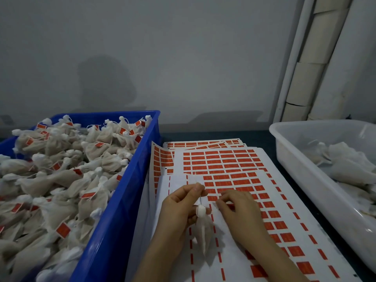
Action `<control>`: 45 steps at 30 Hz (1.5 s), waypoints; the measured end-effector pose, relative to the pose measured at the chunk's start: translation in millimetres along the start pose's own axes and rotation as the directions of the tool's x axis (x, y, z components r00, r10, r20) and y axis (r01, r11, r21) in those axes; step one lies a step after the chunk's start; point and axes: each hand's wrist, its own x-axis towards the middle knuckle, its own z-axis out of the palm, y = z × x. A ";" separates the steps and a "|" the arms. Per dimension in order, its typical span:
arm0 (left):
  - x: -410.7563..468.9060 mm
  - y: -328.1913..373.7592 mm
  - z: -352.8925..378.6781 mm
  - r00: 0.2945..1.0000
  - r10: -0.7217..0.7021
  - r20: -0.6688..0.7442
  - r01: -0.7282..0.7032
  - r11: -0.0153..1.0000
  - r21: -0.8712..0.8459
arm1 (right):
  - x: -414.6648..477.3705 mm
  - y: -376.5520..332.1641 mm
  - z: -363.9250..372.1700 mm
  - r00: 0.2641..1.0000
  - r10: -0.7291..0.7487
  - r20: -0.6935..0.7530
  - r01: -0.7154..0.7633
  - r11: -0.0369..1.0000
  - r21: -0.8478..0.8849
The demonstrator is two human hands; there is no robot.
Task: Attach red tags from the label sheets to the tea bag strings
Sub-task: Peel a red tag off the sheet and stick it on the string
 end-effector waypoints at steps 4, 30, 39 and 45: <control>-2.2 3.3 0.6 1.000 -0.003 0.012 0.003 0.999 -0.032 | 4.7 0.2 -8.7 0.989 0.140 -0.055 -0.128 0.976 0.177; -10.1 7.4 7.8 0.993 -0.042 0.112 0.056 0.991 -0.122 | -9.2 -22.4 -51.9 0.988 0.128 -0.081 -0.024 0.659 0.752; -11.6 5.3 11.2 0.996 -0.032 0.083 0.040 0.995 -0.095 | -16.3 -31.0 -46.9 0.997 -0.071 -0.005 0.052 0.679 0.732; -13.0 6.4 12.2 0.996 -0.023 0.090 0.032 0.995 -0.092 | -19.0 -33.4 -43.2 0.995 -0.096 -0.003 0.067 0.680 0.731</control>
